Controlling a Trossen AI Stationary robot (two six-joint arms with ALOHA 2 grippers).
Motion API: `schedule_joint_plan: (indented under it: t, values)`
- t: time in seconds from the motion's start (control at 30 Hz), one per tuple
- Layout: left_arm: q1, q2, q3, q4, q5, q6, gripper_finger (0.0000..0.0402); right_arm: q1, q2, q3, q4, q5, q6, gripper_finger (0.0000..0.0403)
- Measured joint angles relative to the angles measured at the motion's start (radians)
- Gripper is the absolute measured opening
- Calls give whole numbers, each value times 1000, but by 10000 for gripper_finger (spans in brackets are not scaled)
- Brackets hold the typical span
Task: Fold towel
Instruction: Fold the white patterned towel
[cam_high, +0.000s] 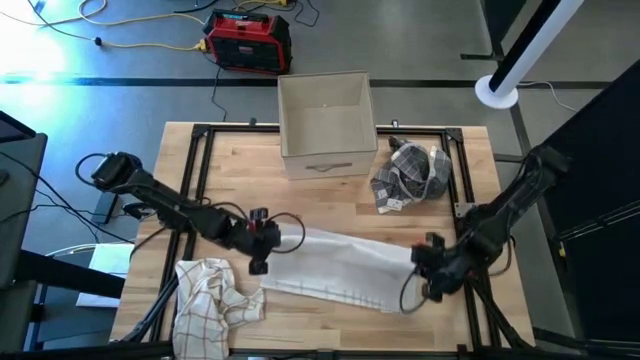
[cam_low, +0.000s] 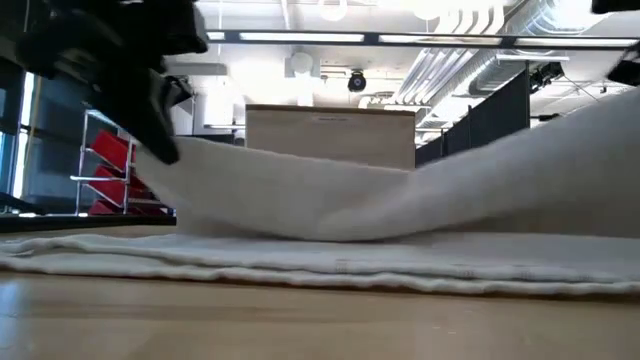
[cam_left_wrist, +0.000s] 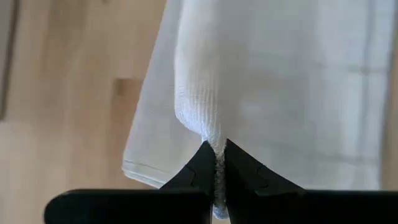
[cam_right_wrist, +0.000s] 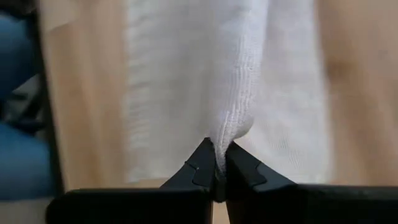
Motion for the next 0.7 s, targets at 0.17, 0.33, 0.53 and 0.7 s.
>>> schedule_joint_plan:
  t: [0.17,0.33,0.53,0.7]
  values:
    - [-42,14,-22,56,9,-49,7,47,147,0,199,-78,-8,1]
    - [-57,37,-59,105,43,-25,7,51,270,0,238,-100,-24,1]
    - [-109,49,-61,79,-133,53,7,64,324,29,102,-52,-4,1]
    - [-123,49,-61,80,3,42,7,101,324,50,104,-65,23,1]
